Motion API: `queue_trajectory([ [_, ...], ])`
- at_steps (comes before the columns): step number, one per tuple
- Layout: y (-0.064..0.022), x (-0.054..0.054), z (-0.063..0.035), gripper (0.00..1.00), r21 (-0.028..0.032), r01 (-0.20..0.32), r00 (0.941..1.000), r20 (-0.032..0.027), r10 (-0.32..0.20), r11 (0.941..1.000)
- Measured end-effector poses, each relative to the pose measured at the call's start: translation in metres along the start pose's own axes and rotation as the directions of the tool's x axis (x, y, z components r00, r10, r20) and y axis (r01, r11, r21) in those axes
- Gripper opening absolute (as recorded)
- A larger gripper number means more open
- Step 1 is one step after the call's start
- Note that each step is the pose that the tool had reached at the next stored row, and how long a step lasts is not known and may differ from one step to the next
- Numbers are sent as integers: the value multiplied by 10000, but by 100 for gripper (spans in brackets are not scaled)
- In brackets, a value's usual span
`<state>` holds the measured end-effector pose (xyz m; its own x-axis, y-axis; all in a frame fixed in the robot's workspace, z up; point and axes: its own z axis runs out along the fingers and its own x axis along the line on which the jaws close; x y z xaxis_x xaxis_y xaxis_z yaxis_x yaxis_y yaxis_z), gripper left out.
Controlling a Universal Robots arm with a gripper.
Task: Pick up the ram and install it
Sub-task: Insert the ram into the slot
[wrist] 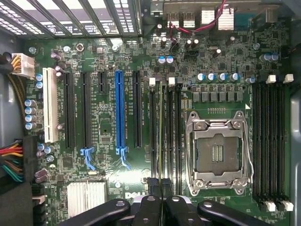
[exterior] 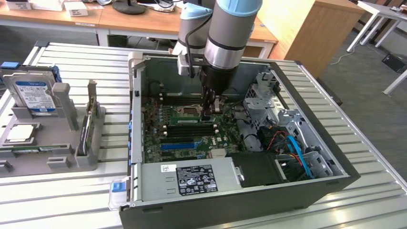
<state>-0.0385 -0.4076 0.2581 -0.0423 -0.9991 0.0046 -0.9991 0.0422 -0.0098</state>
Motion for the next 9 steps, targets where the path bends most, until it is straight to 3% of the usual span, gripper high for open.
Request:
queue_trajectory([
  [9,1,0,56,12,-1,0,10000,-2,0,10000],
])
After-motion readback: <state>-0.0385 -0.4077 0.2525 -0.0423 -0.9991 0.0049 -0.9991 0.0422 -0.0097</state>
